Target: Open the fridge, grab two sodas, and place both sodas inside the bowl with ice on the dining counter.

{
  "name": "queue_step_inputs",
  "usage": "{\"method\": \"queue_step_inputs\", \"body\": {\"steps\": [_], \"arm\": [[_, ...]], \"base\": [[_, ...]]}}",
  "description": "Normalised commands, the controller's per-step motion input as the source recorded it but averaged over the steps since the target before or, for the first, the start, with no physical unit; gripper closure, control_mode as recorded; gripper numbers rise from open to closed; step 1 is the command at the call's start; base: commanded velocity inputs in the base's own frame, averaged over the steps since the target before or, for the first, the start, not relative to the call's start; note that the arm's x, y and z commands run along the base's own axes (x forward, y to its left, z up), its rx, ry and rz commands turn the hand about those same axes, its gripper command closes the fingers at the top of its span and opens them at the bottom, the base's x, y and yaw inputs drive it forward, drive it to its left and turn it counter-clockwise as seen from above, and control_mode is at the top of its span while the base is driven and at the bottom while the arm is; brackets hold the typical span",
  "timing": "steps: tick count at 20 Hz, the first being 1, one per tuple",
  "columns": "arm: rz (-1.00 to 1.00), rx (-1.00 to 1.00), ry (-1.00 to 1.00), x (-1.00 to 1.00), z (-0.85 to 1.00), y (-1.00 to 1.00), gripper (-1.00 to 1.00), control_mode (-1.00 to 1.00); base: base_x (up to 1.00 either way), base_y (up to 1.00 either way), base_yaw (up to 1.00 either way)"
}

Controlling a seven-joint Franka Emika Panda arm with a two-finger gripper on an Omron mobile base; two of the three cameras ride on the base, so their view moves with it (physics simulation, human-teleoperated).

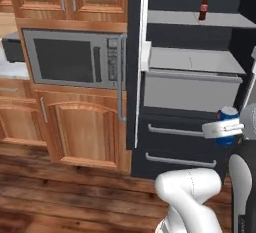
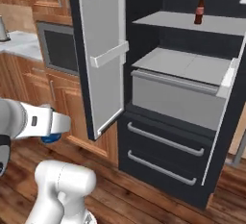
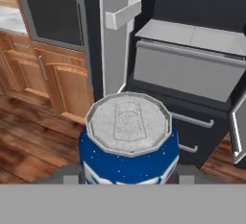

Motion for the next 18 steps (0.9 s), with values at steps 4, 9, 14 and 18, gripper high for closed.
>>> {"method": "queue_step_inputs", "body": {"steps": [4,9,14,18], "arm": [[0.00,0.00,0.00,0.00,0.00,0.00,1.00,1.00],[0.00,0.00,0.00,0.00,0.00,0.00,1.00,1.00],[0.00,0.00,0.00,0.00,0.00,0.00,1.00,1.00],[0.00,0.00,0.00,0.00,0.00,0.00,1.00,1.00]], "base": [[-0.63,-0.02,0.50],[-0.42,-0.28,0.50],[-0.48,-0.46,0.52],[-0.69,-0.50,0.50]]}}
